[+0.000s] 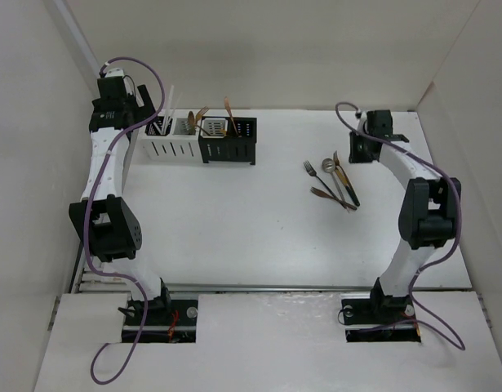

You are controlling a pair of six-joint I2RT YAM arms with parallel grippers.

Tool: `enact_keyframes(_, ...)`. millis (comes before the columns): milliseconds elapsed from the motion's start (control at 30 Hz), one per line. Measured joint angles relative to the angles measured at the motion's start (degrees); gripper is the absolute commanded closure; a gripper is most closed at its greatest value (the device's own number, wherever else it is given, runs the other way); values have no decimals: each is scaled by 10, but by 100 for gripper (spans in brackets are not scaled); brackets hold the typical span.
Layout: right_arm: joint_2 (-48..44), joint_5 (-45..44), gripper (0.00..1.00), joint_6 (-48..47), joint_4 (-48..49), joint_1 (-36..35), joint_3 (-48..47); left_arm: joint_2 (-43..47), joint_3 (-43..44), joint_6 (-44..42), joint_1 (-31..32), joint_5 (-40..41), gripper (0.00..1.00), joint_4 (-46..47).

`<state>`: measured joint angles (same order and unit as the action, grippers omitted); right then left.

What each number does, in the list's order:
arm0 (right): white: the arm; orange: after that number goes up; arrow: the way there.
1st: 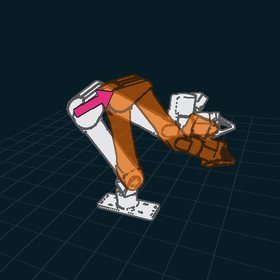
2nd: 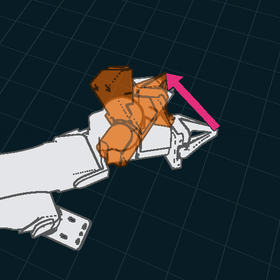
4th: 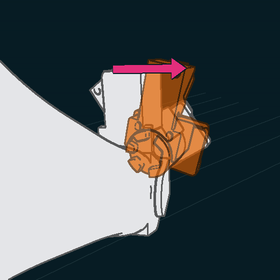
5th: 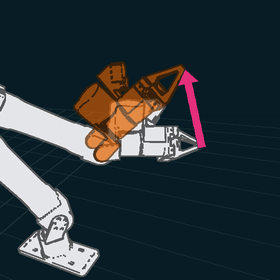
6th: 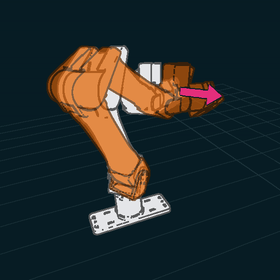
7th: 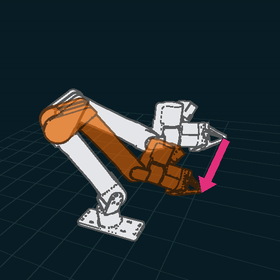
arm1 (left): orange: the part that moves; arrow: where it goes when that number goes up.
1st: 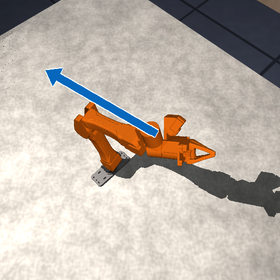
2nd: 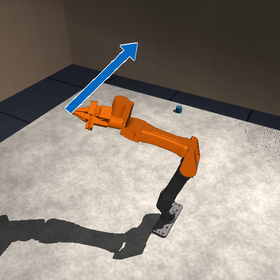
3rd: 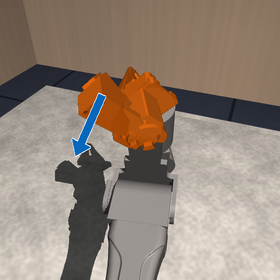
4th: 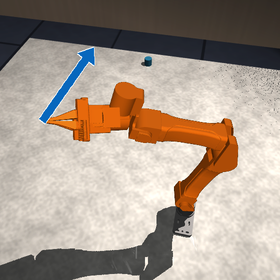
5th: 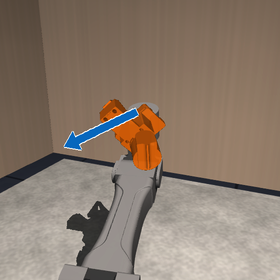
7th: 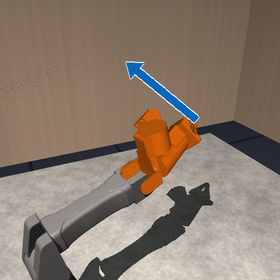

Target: Sort the eating utensils into containers

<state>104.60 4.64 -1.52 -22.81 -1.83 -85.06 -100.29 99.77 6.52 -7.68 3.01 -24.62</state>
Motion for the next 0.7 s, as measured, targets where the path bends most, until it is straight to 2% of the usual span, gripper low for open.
enact_keyframes(167, 22, -26, 70, -22, -87, 8, 83, 0, 0, 10, 0, -15, 1, 0)
enact_keyframes(367, 29, -29, 70, -39, -87, 6, 69, 0, 0, 14, 0, -15, 1, 0)
enact_keyframes(700, 95, -25, 71, -50, -81, 6, 34, 0, 0, 13, 0, -8, 1, 0)
